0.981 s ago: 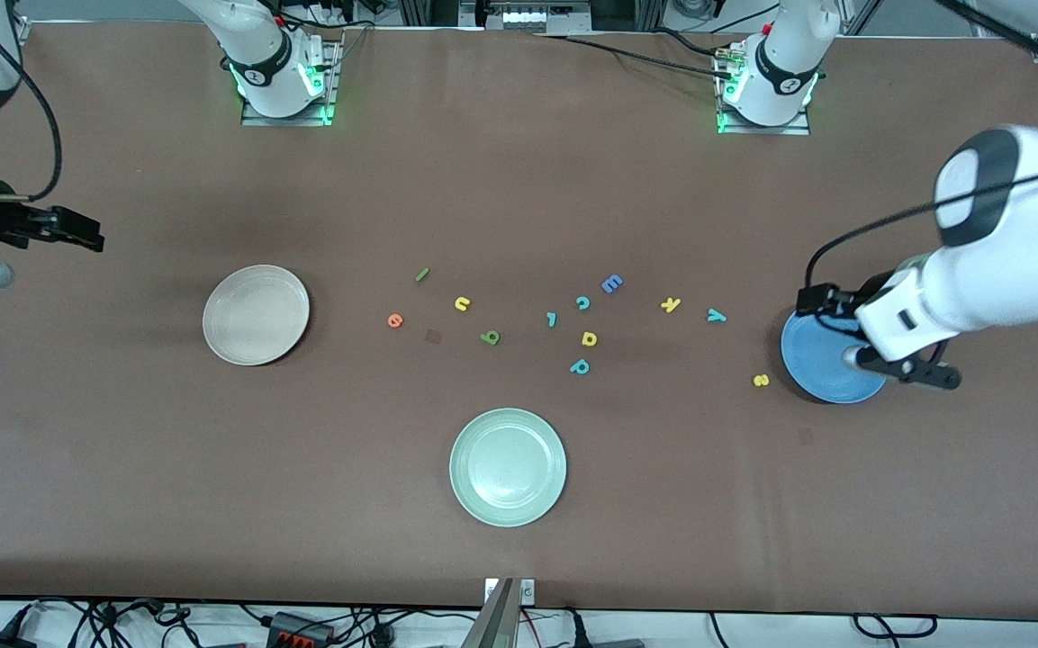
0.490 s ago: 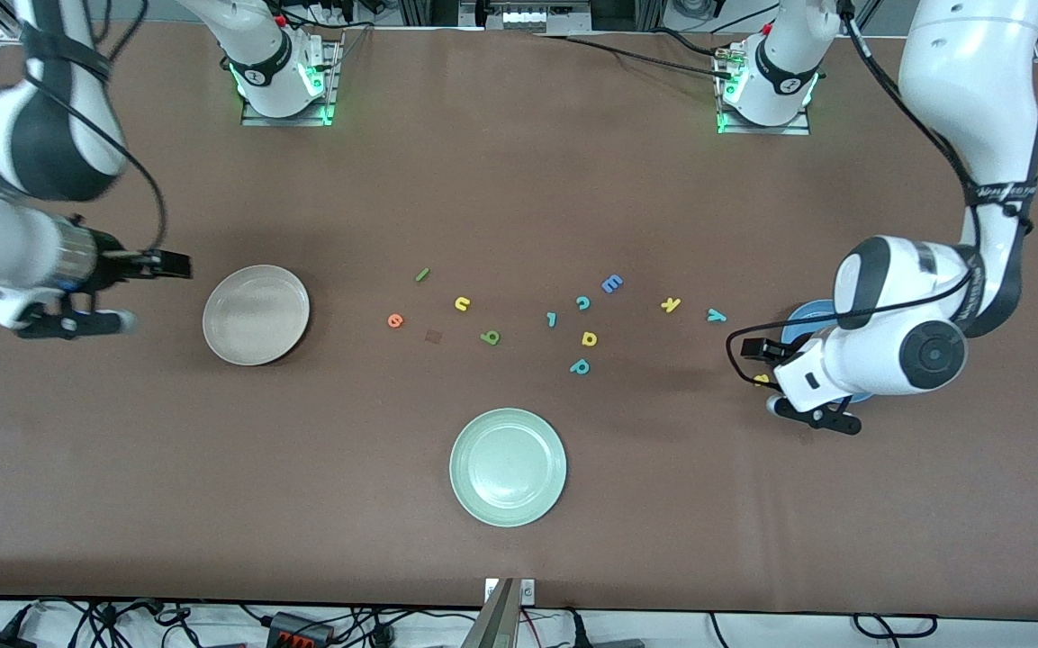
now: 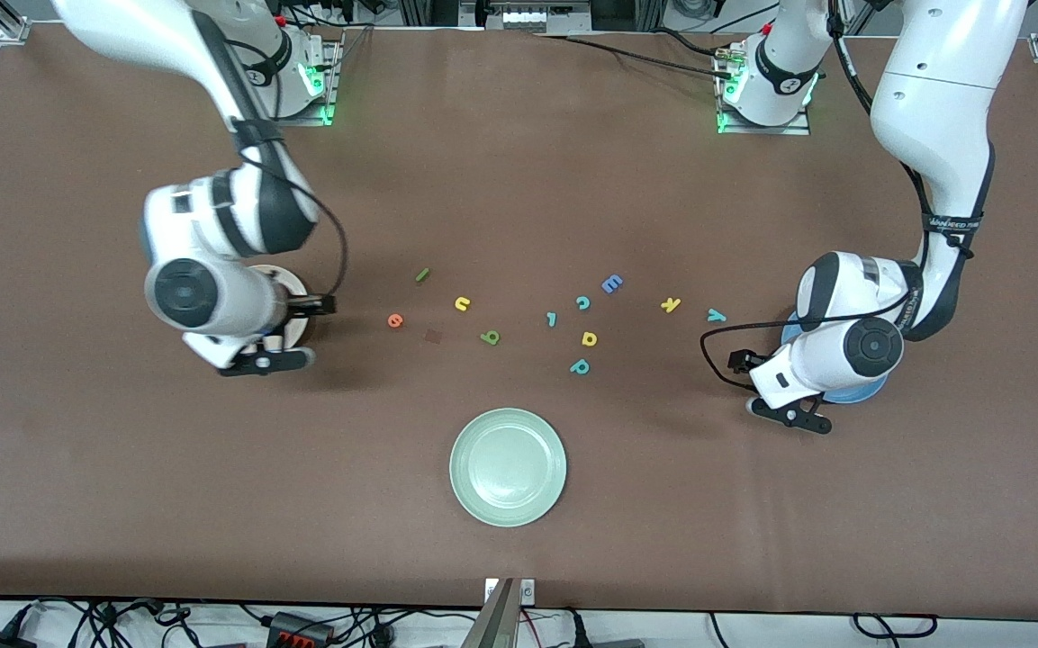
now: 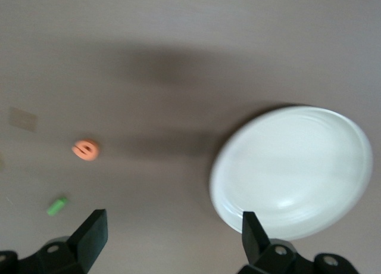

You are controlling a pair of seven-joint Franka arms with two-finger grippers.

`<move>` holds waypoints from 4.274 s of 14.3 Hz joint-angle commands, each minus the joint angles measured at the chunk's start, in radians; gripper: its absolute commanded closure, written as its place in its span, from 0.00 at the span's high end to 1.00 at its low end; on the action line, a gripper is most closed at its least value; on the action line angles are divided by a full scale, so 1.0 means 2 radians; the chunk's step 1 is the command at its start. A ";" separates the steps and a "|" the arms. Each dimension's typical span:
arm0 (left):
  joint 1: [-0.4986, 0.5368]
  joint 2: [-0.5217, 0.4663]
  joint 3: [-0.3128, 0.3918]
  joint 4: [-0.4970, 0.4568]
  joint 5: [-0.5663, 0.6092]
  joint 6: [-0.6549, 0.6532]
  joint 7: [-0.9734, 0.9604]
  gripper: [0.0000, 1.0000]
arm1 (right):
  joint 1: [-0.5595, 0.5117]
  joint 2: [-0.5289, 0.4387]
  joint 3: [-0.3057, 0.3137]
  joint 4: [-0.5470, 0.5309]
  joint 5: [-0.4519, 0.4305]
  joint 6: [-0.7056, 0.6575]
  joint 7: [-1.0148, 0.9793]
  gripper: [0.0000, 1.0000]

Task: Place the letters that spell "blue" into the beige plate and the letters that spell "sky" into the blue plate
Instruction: 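Grasp the yellow 2 with the left gripper while the right gripper reaches, then place the 2 on the blue plate while the right gripper grasps the orange e, then place the e on the white plate while the left gripper grasps the cyan y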

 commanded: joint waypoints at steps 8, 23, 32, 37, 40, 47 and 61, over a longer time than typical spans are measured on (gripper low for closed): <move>0.016 0.013 0.001 -0.020 0.014 0.030 0.081 0.75 | 0.069 0.075 -0.002 -0.015 0.008 0.139 0.142 1.00; 0.017 -0.033 0.004 0.001 0.014 -0.043 0.080 0.09 | 0.066 0.068 0.001 -0.055 0.078 0.143 0.187 0.77; 0.050 -0.033 0.024 -0.003 0.024 -0.126 0.080 1.00 | 0.065 0.074 0.001 -0.054 0.080 0.159 0.184 0.69; 0.034 -0.053 0.007 -0.004 0.021 -0.165 0.034 1.00 | 0.066 0.081 0.001 -0.053 0.081 0.169 0.183 0.59; 0.034 -0.059 -0.019 -0.025 0.019 -0.162 -0.013 1.00 | 0.064 0.081 0.001 -0.050 0.081 0.169 0.182 0.45; 0.019 -0.076 -0.055 -0.100 0.021 -0.086 -0.060 1.00 | 0.038 0.049 -0.008 -0.042 0.079 0.151 0.177 0.16; -0.006 -0.080 -0.061 -0.180 0.027 0.044 -0.120 1.00 | -0.052 -0.001 -0.066 -0.192 0.070 0.201 0.047 1.00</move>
